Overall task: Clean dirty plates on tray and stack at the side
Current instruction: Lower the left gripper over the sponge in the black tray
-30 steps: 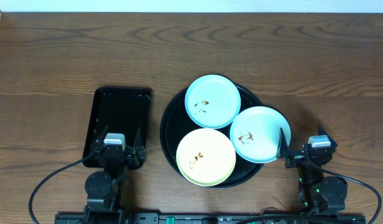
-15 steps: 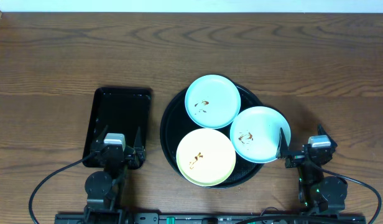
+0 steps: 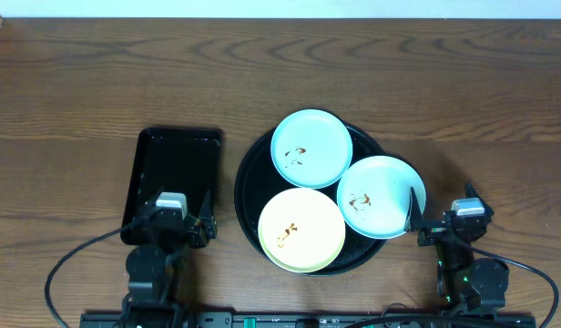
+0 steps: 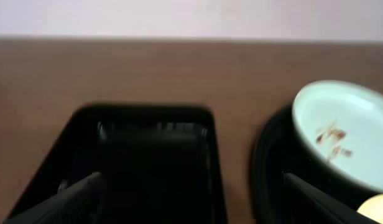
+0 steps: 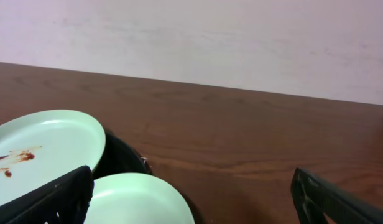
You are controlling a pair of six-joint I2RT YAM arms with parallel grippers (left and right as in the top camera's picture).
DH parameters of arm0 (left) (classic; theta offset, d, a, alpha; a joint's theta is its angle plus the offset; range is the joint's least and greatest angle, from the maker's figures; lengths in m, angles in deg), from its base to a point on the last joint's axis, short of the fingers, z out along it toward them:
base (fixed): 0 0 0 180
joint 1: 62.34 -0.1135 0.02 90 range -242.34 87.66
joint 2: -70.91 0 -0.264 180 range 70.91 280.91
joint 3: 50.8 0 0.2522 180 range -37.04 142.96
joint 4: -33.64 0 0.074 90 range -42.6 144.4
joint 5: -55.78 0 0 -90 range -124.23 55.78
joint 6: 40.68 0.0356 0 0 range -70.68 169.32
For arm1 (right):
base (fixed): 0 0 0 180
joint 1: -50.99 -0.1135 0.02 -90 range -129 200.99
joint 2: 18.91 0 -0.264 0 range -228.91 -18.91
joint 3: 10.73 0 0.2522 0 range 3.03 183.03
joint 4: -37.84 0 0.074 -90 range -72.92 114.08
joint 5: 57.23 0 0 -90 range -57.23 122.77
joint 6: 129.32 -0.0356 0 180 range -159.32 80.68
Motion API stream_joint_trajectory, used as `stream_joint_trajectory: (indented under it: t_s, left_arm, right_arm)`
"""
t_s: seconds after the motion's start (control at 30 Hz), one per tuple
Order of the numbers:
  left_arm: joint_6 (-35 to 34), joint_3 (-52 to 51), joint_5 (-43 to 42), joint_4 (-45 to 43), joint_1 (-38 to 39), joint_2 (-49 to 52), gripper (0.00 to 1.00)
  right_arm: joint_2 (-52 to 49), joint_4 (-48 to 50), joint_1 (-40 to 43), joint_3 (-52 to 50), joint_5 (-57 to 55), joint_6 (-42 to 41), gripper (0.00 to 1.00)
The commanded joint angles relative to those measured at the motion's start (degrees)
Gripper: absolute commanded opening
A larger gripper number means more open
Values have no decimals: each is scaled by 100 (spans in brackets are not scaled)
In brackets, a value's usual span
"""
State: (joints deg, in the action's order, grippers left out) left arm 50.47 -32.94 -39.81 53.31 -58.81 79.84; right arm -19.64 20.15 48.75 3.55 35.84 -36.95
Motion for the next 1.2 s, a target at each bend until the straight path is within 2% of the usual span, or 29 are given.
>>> stream_joint_trajectory:
  t_s: [0.0, 0.23, 0.4, 0.47, 0.7, 0.73, 0.83, 0.9, 1.0, 1.17]
  left_arm:
    - [-105, 734, 328, 52, 9, 857, 88]
    - [-79, 2500, 328, 433, 9, 3252, 88]
    - [-103, 4044, 306, 1777, 9, 4948, 88]
    - [-120, 4387, 214, 2129, 9, 5292, 88]
    - [-632, 4544, -142, 2787, 7, 5263, 88]
    - [-785, 4544, -79, 2949, 0, 5206, 98]
    - [-2173, 4544, 868, 3547, -105, 5058, 98]
    - [-2387, 4544, 1169, 3803, -208, 5042, 98]
    - [-2817, 4544, 973, 3910, -271, 5040, 98]
    - [-3036, 4544, 225, 3991, -271, 5038, 98]
  right_arm:
    - [24, -11, -46, -22, 0, 70, 99]
    - [24, -11, -46, -22, 0, 70, 99]
    - [24, -11, -46, -22, 0, 70, 99]
    - [24, -11, -46, -22, 0, 72, 99]
    - [24, -11, -46, -22, 0, 70, 99]
    - [24, -11, -46, -22, 0, 72, 99]
    - [24, -11, -46, -22, 0, 70, 99]
    - [24, -11, -46, -22, 0, 72, 99]
    - [24, -11, -46, -22, 0, 70, 99]
    - [24, -11, -46, -22, 0, 72, 99]
